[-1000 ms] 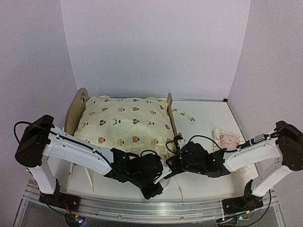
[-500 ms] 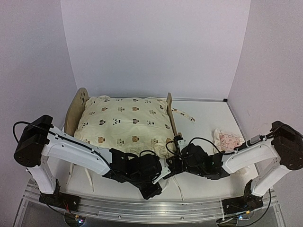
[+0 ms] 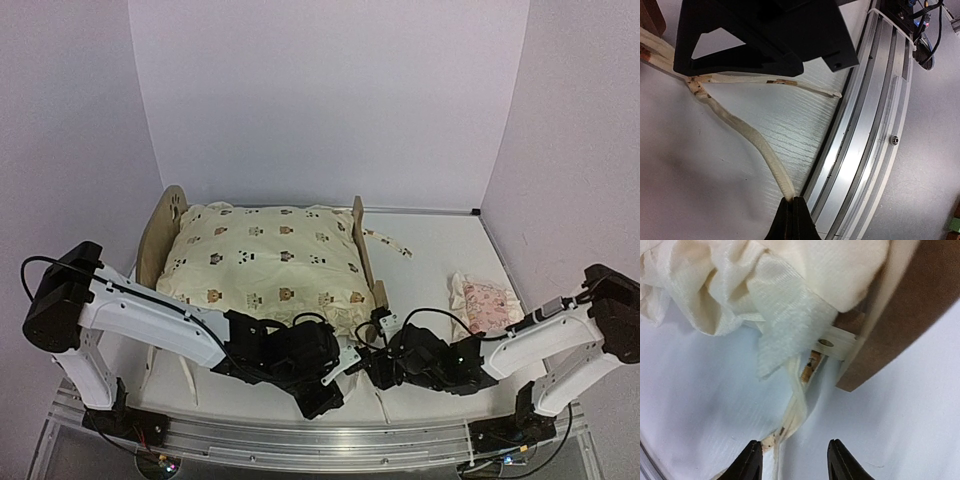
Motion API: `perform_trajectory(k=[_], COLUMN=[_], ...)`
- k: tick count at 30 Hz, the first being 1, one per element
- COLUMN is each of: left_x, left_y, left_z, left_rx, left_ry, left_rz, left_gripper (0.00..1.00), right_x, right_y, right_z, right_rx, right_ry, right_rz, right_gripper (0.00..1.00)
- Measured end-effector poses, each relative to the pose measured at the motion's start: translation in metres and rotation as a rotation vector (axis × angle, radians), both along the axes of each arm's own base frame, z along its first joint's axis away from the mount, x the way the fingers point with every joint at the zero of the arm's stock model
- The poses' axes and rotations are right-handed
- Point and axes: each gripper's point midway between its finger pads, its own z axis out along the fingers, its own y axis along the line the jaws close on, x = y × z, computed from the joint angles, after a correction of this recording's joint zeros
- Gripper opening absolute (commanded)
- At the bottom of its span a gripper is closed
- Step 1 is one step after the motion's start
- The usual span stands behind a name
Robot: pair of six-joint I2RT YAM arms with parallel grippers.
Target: Set up the pet bed
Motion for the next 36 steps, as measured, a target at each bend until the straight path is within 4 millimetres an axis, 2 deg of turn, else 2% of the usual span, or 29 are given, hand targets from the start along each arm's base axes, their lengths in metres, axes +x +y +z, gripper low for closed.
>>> perform_trajectory(k=[4,10,20,26,29,36], left_x=[0.0,0.0,0.0,0.0,0.0,0.001], left_y=[-0.001,-0.001,-0.001,-0.001,0.0,0.001], left_z=[0.001,0.001,0.001,0.001,-0.001,0.0], left_rx=[-0.005,-0.006,-0.006,-0.006,-0.006,-0.008], left_ry=[-0.001,-0.001,0.0,0.0,0.0,-0.002], left_rz=[0.0,-0.001,-0.001,-0.001,-0.001,0.002], left_gripper=[0.0,0.0,0.0,0.0,0.0,0.0], right_x=[0.003,0.01,0.019,0.022,0.024,0.025], right_y=[-0.005,0.001,0.007,0.008,0.009,0.011], right_z=[-0.001,-0.005,-0.01,-0.009,-0.008,-0.004], right_rx=[0.002,0.025,0.043,0.05,0.059,0.079], right_ry=[-0.031,-0.075,-0.12,-0.14,-0.146,-0.157], right_rz=[-0.01,-0.02,-0.04,-0.056,-0.062,-0.064], right_gripper=[0.43,0.39,0.25,0.12,0.01,0.0])
